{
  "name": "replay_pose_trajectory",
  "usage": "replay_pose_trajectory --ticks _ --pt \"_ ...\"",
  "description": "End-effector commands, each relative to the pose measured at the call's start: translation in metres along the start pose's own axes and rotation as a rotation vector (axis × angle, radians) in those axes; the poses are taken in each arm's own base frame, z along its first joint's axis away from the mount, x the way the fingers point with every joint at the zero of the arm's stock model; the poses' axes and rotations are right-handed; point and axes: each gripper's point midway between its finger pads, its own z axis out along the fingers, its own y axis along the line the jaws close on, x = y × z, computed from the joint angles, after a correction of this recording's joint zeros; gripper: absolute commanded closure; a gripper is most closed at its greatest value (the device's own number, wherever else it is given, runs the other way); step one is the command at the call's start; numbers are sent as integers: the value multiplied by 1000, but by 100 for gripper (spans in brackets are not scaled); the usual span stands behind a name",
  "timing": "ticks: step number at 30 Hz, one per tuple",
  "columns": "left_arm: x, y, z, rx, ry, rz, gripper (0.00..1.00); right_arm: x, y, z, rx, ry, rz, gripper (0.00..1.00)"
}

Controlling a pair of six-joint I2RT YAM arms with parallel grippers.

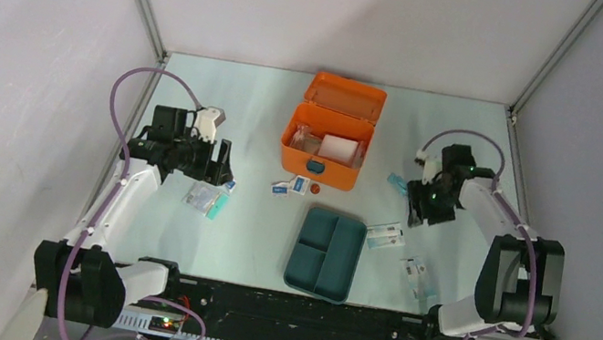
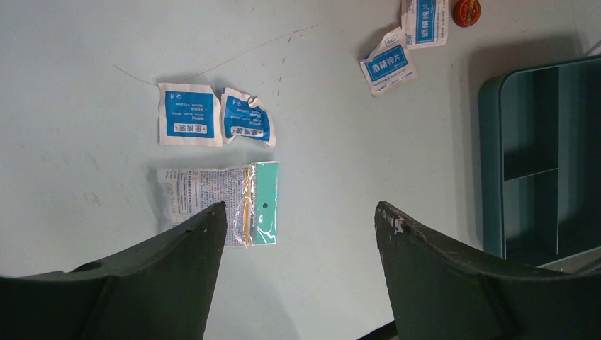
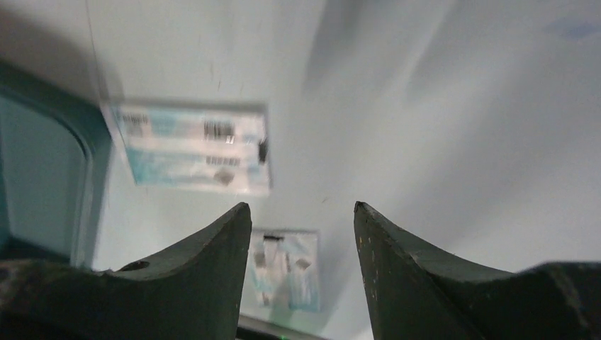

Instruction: Organize the medicine kit

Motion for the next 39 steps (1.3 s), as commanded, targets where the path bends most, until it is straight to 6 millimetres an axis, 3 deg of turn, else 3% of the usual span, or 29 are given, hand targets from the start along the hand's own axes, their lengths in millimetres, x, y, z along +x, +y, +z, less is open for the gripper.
replay_pose_trajectory --ticks 1,6,11,22,31,35,39 --pt "-9 -6 -2 30 -30 13 19 53 22 0 -49 128 -90 39" --pt "-10 -6 -2 28 -35 15 18 53 27 -3 -4 93 -193 36" --pt "-12 -4 -4 15 -43 23 18 60 30 3 53 163 -354 37" --pt "-16 -4 -1 26 -35 14 19 113 22 -2 29 367 -452 36" --pt "-18 -4 0 29 -33 12 19 146 28 18 -28 445 -493 37" --pt "-20 -4 0 28 -35 12 19 155 27 33 -36 482 -479 45" --pt "-22 -5 -3 26 -45 14 19 153 25 47 -14 486 -471 67"
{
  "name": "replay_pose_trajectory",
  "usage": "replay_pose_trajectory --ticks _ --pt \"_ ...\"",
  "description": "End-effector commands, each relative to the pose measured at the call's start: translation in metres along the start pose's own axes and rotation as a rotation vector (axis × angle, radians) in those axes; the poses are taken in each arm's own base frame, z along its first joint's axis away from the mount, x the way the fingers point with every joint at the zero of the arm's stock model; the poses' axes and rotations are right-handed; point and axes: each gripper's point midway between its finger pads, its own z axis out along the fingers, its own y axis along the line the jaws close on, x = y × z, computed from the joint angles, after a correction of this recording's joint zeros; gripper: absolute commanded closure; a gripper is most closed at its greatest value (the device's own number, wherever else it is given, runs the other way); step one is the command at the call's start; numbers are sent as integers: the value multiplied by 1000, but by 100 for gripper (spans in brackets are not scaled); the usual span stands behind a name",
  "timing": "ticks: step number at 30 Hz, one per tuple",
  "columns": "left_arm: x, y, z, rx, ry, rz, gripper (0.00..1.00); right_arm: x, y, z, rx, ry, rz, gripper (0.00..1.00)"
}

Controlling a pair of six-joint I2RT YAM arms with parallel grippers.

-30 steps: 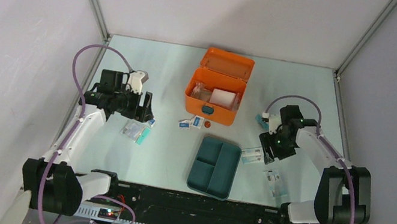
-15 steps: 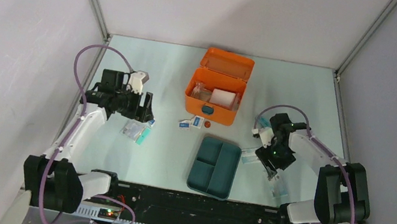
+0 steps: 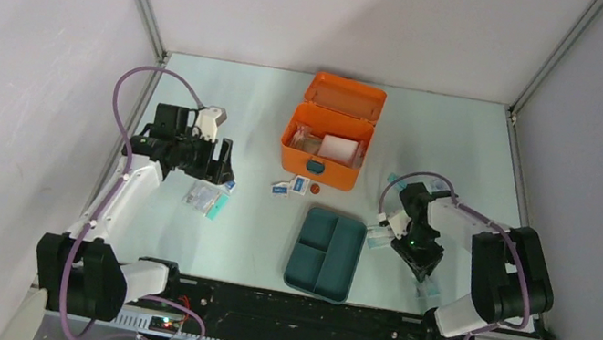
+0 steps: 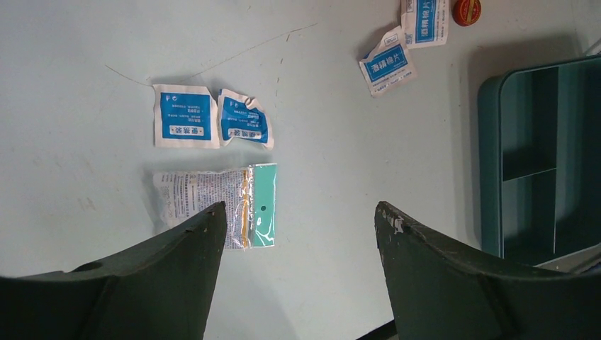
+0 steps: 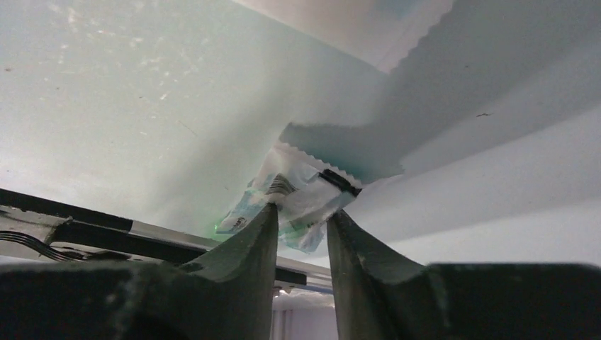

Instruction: Organize the medicine kit

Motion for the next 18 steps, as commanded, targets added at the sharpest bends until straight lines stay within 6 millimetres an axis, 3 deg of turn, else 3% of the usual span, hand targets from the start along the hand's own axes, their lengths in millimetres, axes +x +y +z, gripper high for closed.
replay_pose_trajectory --ticks 1,2,4,7,10,13,18 --pt "-22 -6 -9 15 -65 25 19 -16 5 29 -27 -39 4 71" --pt "-21 -6 -9 15 -65 26 19 -17 2 27 -5 -46 4 80" --pt "-20 -6 -9 16 -66 29 19 -22 -5 21 47 -71 1 87" --pt "-20 -6 -9 18 -64 29 19 -25 -15 8 128 -103 -5 90" --pt "-20 -7 -8 23 -62 27 19 -32 -26 -23 222 -171 -37 90" --pt "-22 -8 -7 31 -61 25 19 -55 -39 -72 294 -320 -48 90" --pt "-23 -9 -7 35 -63 22 19 -110 -40 -179 343 -697 -105 90"
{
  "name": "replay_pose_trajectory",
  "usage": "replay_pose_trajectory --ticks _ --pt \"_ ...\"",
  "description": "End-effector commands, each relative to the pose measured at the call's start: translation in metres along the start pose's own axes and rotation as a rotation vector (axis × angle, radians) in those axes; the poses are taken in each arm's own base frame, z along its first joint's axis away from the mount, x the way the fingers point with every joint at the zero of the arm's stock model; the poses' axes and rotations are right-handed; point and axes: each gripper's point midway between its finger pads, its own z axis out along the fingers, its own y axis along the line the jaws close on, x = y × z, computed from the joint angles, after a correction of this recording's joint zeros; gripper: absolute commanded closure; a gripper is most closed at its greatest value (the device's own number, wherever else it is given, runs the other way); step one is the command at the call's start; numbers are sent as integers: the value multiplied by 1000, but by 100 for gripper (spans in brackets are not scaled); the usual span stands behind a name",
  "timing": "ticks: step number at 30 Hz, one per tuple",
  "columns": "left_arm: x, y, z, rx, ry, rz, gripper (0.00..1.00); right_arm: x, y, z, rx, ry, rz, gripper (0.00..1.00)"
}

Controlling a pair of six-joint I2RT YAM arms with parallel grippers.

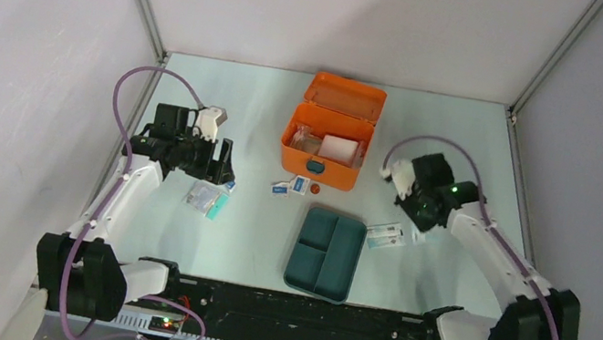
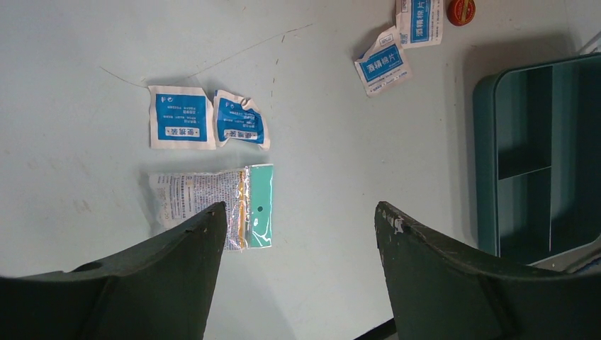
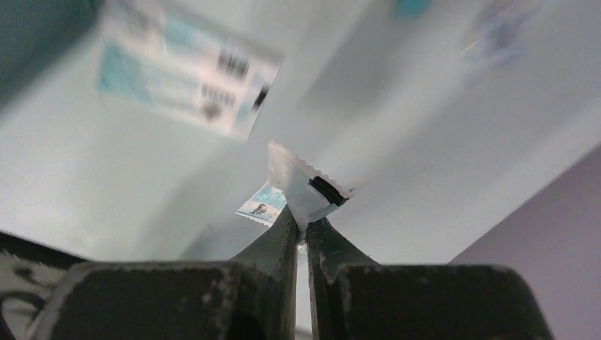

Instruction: Organize the medicine kit

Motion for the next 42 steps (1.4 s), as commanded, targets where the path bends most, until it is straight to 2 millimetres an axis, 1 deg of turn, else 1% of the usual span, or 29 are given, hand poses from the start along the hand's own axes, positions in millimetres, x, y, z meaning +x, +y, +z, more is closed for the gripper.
replay_pose_trajectory --ticks 1,4,5,6,9,10,11,12,13,14,15,17,18,19,20,21,22,23,24,25,26,27,28,29,30,31,35,36,42 --pt "-22 -7 -7 23 -62 22 19 -89 -34 -72 96 -378 -42 90" --pt "-22 -7 -10 18 -70 27 19 -134 -50 -98 139 -497 -53 89" --pt "-22 -7 -10 15 -72 28 19 -145 -49 -99 130 -523 -60 89" --pt "-21 -7 -11 13 -74 28 19 -164 -53 -109 135 -593 -64 88" --pt "-20 -7 -14 5 -81 33 18 -203 -52 -110 118 -667 -70 88" --pt "-20 -7 -15 1 -86 35 18 -220 -55 -122 125 -720 -66 88" --pt "-20 -7 -17 -1 -91 37 18 -230 -53 -113 96 -713 -40 88" --pt "-19 -7 -17 -4 -91 38 18 -246 -53 -126 77 -765 -34 88" --pt "-18 -7 -17 -5 -91 38 18 -255 -50 -117 37 -760 4 88" --pt "-17 -6 -17 -8 -90 39 18 -270 -51 -132 12 -808 18 88" --pt "-17 -6 -17 -11 -92 39 18 -286 -49 -134 -36 -833 52 88" --pt "-16 -5 -17 -16 -92 41 18 -306 -45 -135 -104 -852 103 88" --pt "-16 -5 -18 -17 -92 40 18 -314 -41 -120 -148 -826 143 88" --pt "-16 -4 -17 -19 -89 39 18 -324 -41 -130 -179 -850 151 87" --pt "-16 -4 -17 -19 -88 40 18 -331 -37 -113 -221 -813 195 87" --pt "-15 -4 -17 -20 -86 38 18 -340 -36 -116 -249 -820 209 87" --pt "-15 -4 -17 -20 -85 38 18 -346 -31 -98 -289 -781 253 87" --pt "-15 -4 -17 -21 -85 37 18 -353 -29 -100 -320 -782 264 87" --pt "-15 -4 -17 -21 -85 37 18 -358 -23 -79 -361 -739 302 87" --pt "-15 -3 -17 -24 -82 36 18 -365 -21 -80 -390 -745 307 86" --pt "-14 -3 -17 -26 -81 35 18 -368 -16 -61 -419 -704 343 87" --pt "-14 -3 -18 -28 -81 36 18 -373 -14 -60 -434 -705 352 86" --pt "-13 -3 -18 -31 -81 37 18 -375 -9 -42 -453 -670 376 86" --pt "-12 -2 -19 -34 -82 38 18 -380 -7 -41 -466 -671 379 86" --pt "-12 -2 -20 -35 -81 41 18 -381 -3 -27 -482 -642 398 85" --pt "-10 -2 -20 -38 -80 41 18 -385 0 -26 -496 -644 399 85" --pt "-8 0 -20 -48 -76 44 18 -394 15 -2 -545 -604 428 85" --pt "-8 0 -19 -48 -73 43 18 -397 19 -3 -554 -608 424 84" --pt "-7 1 -17 -46 -60 36 18 -399 43 18 -603 -554 434 84"
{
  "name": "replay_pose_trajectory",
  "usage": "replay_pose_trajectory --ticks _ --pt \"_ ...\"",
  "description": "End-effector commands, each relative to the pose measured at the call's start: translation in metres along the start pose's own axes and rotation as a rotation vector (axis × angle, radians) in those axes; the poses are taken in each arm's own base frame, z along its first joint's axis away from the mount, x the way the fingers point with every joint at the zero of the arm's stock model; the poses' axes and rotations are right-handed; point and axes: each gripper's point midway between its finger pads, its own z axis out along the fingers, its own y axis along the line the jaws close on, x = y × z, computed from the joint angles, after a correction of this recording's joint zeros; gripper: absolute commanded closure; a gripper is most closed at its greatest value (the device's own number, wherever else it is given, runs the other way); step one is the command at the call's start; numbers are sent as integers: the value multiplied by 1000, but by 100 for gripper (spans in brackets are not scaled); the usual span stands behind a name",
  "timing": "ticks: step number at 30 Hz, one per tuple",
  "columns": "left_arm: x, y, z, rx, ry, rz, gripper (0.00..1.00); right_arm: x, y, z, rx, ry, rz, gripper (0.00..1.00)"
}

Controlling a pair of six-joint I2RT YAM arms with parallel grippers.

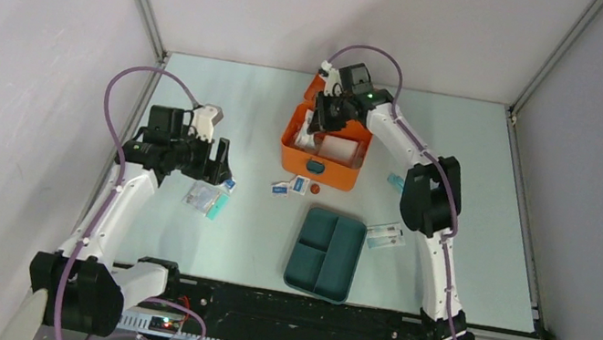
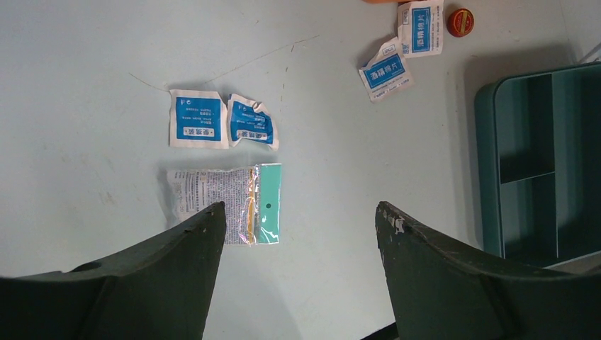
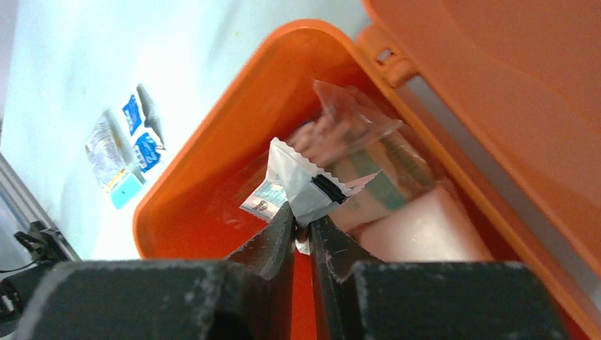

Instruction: Organize the medicine kit

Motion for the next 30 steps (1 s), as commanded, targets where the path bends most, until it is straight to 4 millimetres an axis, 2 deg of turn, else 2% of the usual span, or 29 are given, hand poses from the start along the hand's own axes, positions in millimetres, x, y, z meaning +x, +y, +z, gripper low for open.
replay_pose_trajectory --ticks 1,5,13,17,20,21,22,23,24,26,28,29,30 --pt "0 2 0 -8 -2 11 18 -14 27 4 -70 -30 11 84" --pt "-1 2 0 -7 -2 11 18 -4 30 13 -78 -4 15 84" --pt "1 1 0 -6 -2 13 18 -4 33 14 -74 -4 8 84" --pt "0 1 -1 -6 -7 16 18 -15 33 -11 -24 -32 -101 84" --pt "1 0 0 1 -4 18 18 -26 34 -42 5 -59 -320 83" --pt "1 0 1 6 0 18 18 -17 29 -44 19 -31 -356 82" --pt "1 -1 1 12 0 19 18 -21 29 -56 31 -41 -460 82" --pt "1 -2 2 15 3 18 18 -8 21 -57 53 -1 -499 82" --pt "2 -2 2 21 4 19 18 -8 20 -65 61 7 -604 81" --pt "2 -3 3 28 6 18 18 20 11 -73 58 118 -717 80" --pt "3 -4 3 32 8 17 18 40 5 -79 61 206 -826 79" --pt "3 -4 4 35 8 17 18 42 1 -82 83 231 -895 79" --pt "3 -5 4 39 10 15 18 55 -4 -81 85 276 -914 79"
